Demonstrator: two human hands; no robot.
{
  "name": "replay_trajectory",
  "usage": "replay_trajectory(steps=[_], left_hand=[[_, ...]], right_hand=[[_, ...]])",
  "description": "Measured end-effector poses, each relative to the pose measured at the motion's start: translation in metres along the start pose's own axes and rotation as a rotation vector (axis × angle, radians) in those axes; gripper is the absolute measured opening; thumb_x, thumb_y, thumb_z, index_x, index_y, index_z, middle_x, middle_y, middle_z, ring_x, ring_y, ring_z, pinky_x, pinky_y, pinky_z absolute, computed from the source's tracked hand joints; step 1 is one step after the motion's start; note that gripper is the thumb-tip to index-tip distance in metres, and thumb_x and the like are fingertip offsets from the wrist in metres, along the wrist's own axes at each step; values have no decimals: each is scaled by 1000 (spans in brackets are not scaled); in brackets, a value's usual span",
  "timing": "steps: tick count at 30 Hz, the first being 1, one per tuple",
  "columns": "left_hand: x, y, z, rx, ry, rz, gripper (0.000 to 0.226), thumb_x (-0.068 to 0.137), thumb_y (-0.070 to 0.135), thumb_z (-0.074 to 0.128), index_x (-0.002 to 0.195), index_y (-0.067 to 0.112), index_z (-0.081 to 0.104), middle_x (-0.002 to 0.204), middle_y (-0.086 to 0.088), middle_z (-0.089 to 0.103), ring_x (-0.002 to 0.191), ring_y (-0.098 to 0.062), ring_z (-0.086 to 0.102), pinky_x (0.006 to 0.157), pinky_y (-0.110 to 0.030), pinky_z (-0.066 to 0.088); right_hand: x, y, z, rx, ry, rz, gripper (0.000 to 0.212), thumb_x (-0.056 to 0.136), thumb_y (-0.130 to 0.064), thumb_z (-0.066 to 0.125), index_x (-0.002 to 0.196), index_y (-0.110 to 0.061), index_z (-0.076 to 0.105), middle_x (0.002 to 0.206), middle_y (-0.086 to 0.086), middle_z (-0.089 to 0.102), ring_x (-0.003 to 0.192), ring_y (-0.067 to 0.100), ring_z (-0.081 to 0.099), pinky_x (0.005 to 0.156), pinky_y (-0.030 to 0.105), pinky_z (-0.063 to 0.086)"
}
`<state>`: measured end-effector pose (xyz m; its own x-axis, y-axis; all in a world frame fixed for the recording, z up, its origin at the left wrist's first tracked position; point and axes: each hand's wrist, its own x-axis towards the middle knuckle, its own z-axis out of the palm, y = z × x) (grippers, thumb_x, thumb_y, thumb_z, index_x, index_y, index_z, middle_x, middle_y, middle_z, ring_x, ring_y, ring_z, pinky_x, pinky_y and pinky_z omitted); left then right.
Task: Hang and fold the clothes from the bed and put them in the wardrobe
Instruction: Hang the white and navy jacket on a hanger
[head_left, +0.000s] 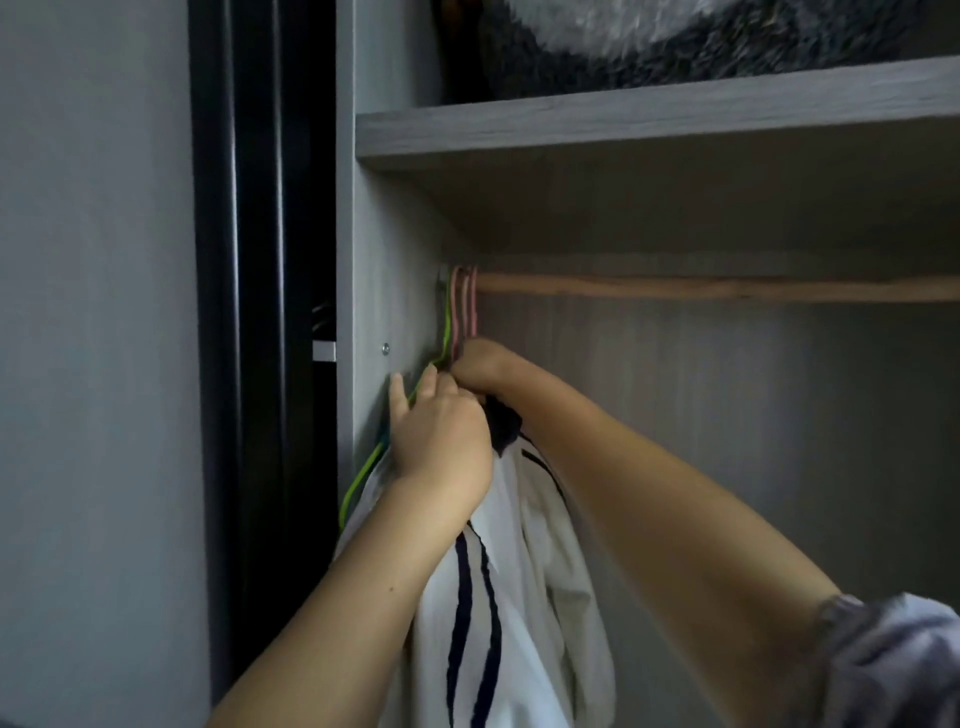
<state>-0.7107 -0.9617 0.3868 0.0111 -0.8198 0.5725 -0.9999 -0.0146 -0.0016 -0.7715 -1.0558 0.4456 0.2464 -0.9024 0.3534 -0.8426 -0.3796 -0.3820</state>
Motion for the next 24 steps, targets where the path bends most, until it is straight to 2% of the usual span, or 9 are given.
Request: replay_trajectory(steps=[2,5,8,11,13,16,19,22,24], left_hand=[[-4,4,-1,15,-40,2,59,97,19,39,150,10,15,160,-6,10,147,-19,1,118,-45,-7],[-13,14,-4,54,-9,22,62,97,13,37,151,6,7,160,-10,5,147,-23,0,117,-47,-6],[-35,36,-8,82,121,127,57,92,13,39,147,7,25,156,-15,17,147,-27,4,114,-55,-8],[-55,77,-3,-20,172,291,44,87,14,52,131,15,46,141,-11,39,140,-27,23,113,-57,-4],[-65,112,7,-80,111,379,39,88,21,58,126,18,49,129,-6,47,131,-26,35,114,-56,2],[-89,169,36,-155,-13,521,30,92,21,51,122,19,52,121,-5,54,121,-26,46,112,-51,19],[-138,233,74,-257,-197,715,25,93,24,47,117,18,55,116,-5,60,110,-27,57,94,-37,41],[-211,297,102,-409,-374,930,28,95,29,45,121,22,53,115,-4,62,106,-27,61,87,-35,47],[-267,337,110,-487,-473,1079,28,96,26,42,122,22,53,118,-3,61,109,-28,60,87,-36,49]], right_hand=[[-1,9,3,132,18,11,27,97,-16,44,84,2,58,75,12,55,75,26,53,65,26,38],[-19,33,2,192,43,-54,48,104,-33,31,123,4,55,117,18,60,111,28,56,82,26,39],[-53,77,1,187,151,-94,43,104,-31,33,133,-2,47,128,15,56,117,27,53,82,26,36],[-110,145,-8,178,253,73,50,103,-28,38,147,-6,33,144,17,44,131,28,45,102,29,34],[-160,192,-18,124,298,173,47,102,-22,42,146,-8,35,145,16,43,131,27,45,103,26,33],[-253,255,-30,-13,319,384,43,99,-19,44,142,-12,42,141,14,48,128,28,47,102,29,35],[-364,297,-29,-61,292,587,42,96,-13,46,138,-10,47,137,13,52,126,29,50,105,34,38],[-479,319,-18,-103,258,816,39,93,-13,48,131,-10,54,125,12,62,114,28,59,95,32,45],[-551,326,-8,-123,206,965,29,91,-12,45,116,-9,60,112,13,64,104,30,62,85,33,48]])
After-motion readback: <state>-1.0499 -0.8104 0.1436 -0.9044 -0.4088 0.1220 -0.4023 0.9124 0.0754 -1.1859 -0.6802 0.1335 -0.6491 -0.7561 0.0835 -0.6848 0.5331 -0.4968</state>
